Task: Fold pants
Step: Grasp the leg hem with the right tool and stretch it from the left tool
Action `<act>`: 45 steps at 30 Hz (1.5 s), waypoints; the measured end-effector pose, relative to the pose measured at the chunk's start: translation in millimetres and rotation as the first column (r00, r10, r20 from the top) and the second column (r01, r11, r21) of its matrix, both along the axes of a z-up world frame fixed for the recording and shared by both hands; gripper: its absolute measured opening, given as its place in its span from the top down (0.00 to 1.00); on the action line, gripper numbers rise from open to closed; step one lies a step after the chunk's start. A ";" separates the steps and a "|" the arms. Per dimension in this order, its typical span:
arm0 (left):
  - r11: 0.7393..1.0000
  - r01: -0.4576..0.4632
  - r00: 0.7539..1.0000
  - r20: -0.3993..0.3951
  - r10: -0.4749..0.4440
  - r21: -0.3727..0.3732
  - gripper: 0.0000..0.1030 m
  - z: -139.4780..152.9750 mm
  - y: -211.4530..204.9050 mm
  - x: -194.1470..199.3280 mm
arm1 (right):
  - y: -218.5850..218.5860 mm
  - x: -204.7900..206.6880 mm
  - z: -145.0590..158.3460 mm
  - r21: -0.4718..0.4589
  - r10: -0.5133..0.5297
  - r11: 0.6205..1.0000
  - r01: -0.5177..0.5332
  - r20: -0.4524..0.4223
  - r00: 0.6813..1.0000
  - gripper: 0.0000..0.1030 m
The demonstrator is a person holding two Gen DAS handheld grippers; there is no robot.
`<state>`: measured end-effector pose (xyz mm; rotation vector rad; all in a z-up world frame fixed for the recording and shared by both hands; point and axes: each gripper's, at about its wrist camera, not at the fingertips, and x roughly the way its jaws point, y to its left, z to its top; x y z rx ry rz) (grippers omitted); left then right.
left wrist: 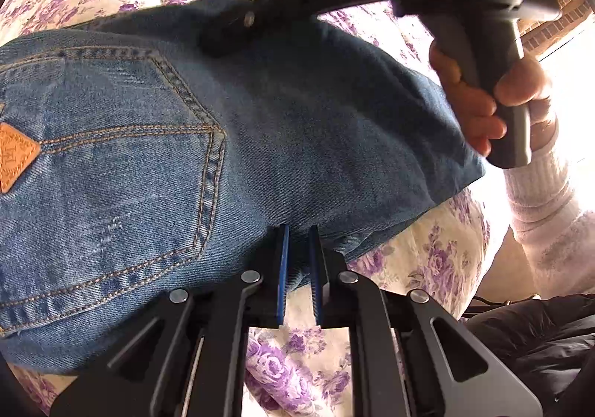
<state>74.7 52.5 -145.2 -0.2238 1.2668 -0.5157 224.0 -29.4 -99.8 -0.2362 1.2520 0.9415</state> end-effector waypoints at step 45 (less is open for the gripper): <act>0.993 -0.116 0.988 -0.108 0.112 -0.030 0.92 1.4 6.8 129.9 | -110.7 -142.0 -40.5 -0.122 -0.271 0.951 0.285 0.121 0.955 0.88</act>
